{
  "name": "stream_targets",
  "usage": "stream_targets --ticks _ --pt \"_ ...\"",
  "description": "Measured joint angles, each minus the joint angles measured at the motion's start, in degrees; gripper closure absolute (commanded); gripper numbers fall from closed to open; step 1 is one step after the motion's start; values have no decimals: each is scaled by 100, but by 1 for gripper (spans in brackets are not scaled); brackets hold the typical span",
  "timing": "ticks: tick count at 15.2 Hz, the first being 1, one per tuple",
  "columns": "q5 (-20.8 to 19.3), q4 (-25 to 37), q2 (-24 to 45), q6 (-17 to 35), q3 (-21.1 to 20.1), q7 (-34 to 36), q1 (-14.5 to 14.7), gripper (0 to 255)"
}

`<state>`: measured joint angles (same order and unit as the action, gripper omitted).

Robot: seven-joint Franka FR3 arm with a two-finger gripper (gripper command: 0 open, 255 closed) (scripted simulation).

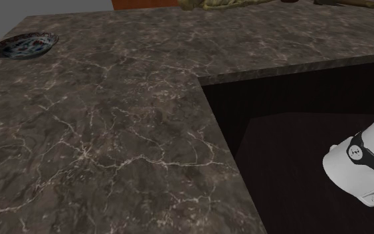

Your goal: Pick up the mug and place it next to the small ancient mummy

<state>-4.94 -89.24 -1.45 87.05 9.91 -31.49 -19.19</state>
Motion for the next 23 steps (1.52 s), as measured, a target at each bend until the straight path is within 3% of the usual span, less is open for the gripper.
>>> stream_targets --ticks 6,10,23 --pt "61 310 307 61 436 -864 -436 255" --pt "207 949 793 -65 683 -1409 -739 255" --pt "153 -210 606 914 721 -1449 -779 255"
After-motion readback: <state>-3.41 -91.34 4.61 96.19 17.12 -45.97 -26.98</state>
